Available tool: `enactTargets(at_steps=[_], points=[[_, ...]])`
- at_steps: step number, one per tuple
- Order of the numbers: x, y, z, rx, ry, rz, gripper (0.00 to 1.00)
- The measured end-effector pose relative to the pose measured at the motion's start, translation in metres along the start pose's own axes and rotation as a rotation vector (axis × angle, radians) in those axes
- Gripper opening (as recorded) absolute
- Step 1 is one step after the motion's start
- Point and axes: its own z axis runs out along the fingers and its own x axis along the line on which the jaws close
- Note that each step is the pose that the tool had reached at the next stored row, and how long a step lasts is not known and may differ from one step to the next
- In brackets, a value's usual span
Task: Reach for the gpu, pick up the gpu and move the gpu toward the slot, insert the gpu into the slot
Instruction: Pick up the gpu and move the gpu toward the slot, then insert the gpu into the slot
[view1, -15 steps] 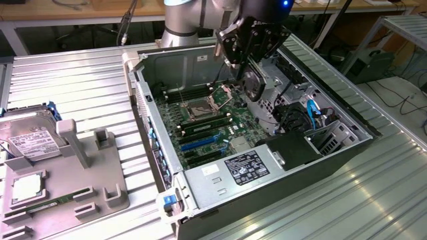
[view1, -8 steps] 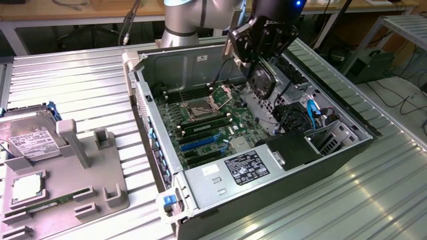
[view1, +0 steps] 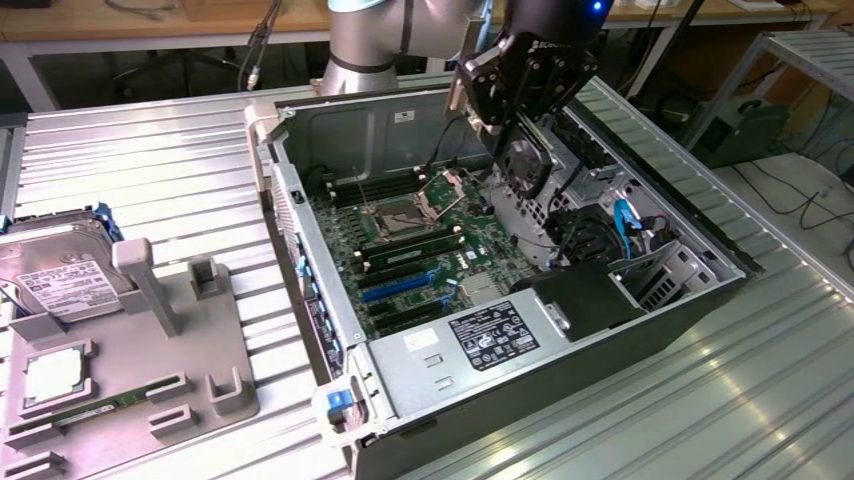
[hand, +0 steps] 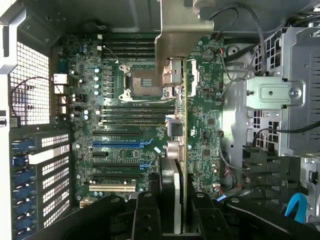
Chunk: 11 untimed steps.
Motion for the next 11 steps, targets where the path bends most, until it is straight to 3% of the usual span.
enactTargets(at_steps=[6, 11], points=[[0.0, 0.0, 0.0001, -0.0001, 0.0003, -0.01, 0.28], [0.0, 0.0, 0.0, -0.0002, 0.0034, -0.099, 0.28]])
